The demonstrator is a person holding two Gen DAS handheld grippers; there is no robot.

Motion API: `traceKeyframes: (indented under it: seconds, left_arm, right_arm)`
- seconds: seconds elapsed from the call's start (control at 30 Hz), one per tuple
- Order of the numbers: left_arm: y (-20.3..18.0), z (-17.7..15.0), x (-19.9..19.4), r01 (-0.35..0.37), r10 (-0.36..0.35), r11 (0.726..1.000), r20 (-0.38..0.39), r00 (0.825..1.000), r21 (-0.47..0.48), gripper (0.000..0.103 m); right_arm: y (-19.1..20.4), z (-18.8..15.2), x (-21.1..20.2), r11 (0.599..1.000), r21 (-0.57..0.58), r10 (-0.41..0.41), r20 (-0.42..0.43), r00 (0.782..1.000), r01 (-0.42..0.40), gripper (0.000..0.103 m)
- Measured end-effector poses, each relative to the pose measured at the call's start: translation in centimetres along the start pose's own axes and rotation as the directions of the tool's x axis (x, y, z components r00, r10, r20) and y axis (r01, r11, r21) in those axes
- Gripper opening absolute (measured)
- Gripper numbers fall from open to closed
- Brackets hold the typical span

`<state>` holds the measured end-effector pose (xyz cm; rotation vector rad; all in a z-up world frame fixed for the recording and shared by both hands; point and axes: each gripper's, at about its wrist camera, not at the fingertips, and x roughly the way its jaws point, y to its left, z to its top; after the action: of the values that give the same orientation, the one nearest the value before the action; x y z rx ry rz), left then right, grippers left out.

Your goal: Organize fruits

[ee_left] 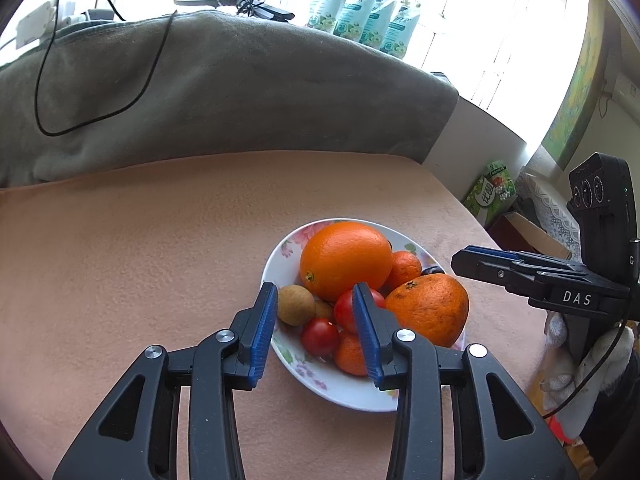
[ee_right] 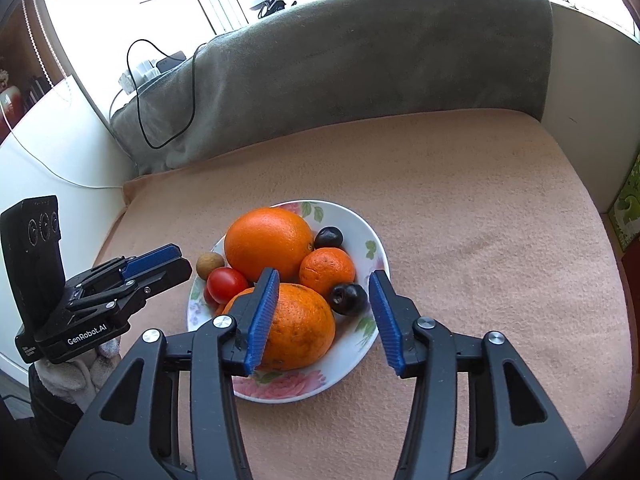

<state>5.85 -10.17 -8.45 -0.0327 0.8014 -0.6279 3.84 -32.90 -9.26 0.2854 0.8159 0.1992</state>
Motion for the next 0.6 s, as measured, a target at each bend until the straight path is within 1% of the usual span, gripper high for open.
traceKeyframes:
  seconds: [0.07, 0.1, 0.13, 0.2, 0.23, 0.3, 0.37, 0.4, 0.43, 0.47, 0.6]
  left_arm:
    - [-0.1, 0.0, -0.1, 0.0, 0.0, 1.0, 0.003, 1.0, 0.005, 0.041]
    - [-0.2, 0.0, -0.1, 0.001, -0.001, 1.0, 0.006, 1.0, 0.007, 0.047]
    - [-0.3, 0.0, -0.2, 0.0, 0.0, 1.0, 0.01, 1.0, 0.01, 0.051]
    - [-0.5, 0.1, -0.4, -0.003, 0.002, 1.0, 0.018, 1.0, 0.017, 0.053]
    - [-0.6, 0.1, -0.5, -0.005, 0.005, 1.0, 0.021, 1.0, 0.02, 0.061]
    - [-0.7, 0.1, -0.8, -0.011, 0.01, 1.0, 0.035, 0.999, 0.022, 0.068]
    - [-0.9, 0.2, -1.0, -0.013, 0.012, 1.0, 0.039, 0.999, 0.025, 0.068]
    - [-0.9, 0.2, -1.0, -0.017, 0.016, 0.999, 0.038, 0.999, 0.028, 0.069]
    - [-1.1, 0.2, -1.0, -0.024, 0.023, 0.999, 0.035, 0.999, 0.031, 0.074]
    - [-1.1, 0.2, -1.1, -0.031, 0.03, 0.999, 0.036, 0.999, 0.033, 0.075]
    - [-1.3, 0.0, -1.5, -0.056, 0.055, 0.998, 0.043, 0.998, 0.03, 0.077]
  right_arm:
    - [0.1, 0.1, -0.2, 1.0, -0.002, 0.001, 0.005, 1.0, -0.001, 0.05]
    - [0.2, 0.1, -0.3, 1.0, -0.004, 0.0, 0.007, 1.0, 0.0, 0.054]
    - [0.2, 0.0, -0.5, 1.0, -0.005, -0.002, 0.012, 1.0, 0.002, 0.061]
    - [0.3, 0.0, -0.8, 1.0, -0.009, -0.005, 0.025, 1.0, 0.006, 0.067]
    - [0.3, 0.0, -0.9, 1.0, -0.012, -0.008, 0.028, 1.0, 0.008, 0.067]
    - [0.4, 0.0, -1.1, 1.0, -0.014, -0.01, 0.032, 0.999, 0.011, 0.067]
    - [0.5, 0.0, -1.3, 1.0, -0.016, -0.011, 0.037, 0.999, 0.012, 0.069]
    - [0.5, 0.0, -1.4, 1.0, -0.017, -0.013, 0.04, 0.999, 0.014, 0.074]
    - [0.5, 0.0, -1.5, 1.0, -0.017, -0.015, 0.045, 0.999, 0.016, 0.08]
    - [0.5, -0.1, -1.6, 1.0, -0.016, -0.016, 0.051, 0.999, 0.016, 0.082]
    - [0.7, -0.2, -2.2, 1.0, -0.021, -0.022, 0.069, 0.997, 0.023, 0.083]
